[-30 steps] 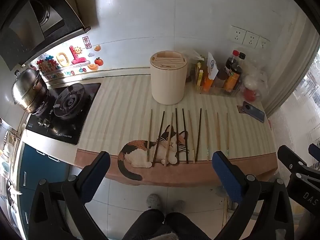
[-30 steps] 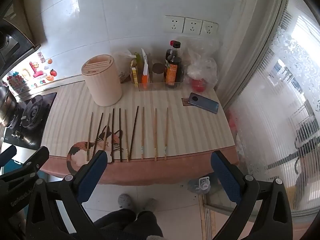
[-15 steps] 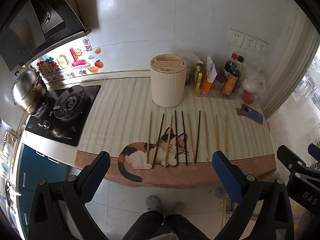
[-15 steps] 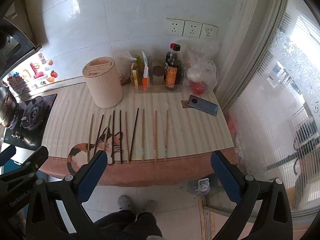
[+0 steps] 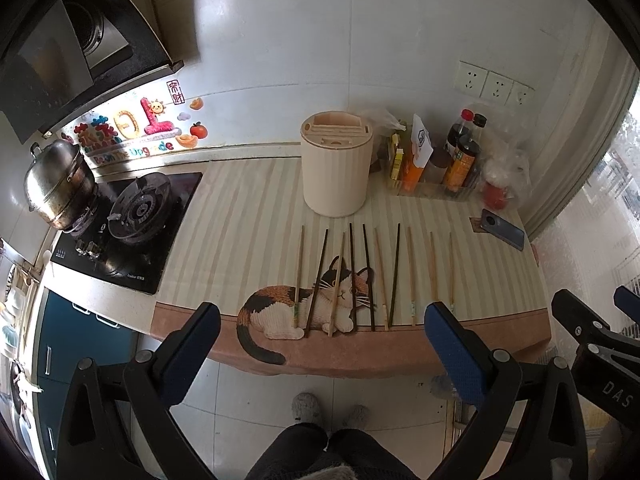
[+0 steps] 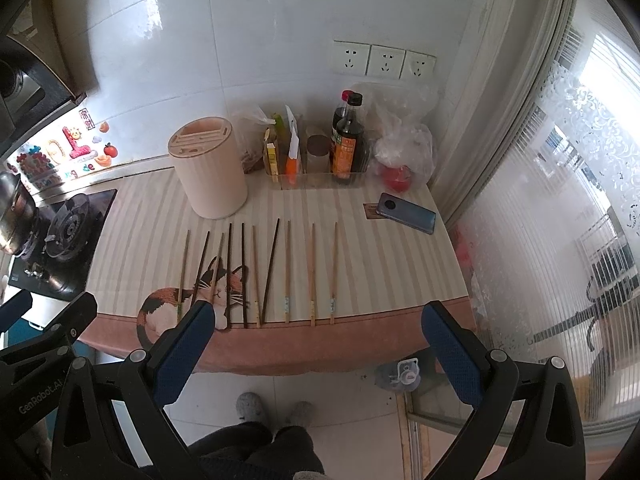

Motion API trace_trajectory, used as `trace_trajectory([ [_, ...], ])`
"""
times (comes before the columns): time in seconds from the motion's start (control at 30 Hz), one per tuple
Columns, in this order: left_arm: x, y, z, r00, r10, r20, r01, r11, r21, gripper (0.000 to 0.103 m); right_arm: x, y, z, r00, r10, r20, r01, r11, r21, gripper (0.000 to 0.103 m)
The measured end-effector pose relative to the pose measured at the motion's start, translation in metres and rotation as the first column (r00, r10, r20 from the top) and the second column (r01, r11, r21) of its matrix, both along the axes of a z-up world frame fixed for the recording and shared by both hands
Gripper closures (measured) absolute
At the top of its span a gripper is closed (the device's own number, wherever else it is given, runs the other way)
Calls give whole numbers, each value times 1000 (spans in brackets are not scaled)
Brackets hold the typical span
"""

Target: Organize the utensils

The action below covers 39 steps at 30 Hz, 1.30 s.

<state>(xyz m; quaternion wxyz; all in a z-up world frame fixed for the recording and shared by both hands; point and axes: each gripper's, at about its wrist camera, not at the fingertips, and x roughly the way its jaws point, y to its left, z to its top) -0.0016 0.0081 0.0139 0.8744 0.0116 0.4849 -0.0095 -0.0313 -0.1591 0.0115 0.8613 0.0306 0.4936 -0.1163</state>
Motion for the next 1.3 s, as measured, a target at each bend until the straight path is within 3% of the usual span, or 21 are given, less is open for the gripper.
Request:
trace_trajectory([
  [1.3, -8, 7, 2, 1000, 2, 1, -2, 1000, -10, 0, -8, 3, 4, 1000, 2, -3, -2, 1000, -2, 0],
])
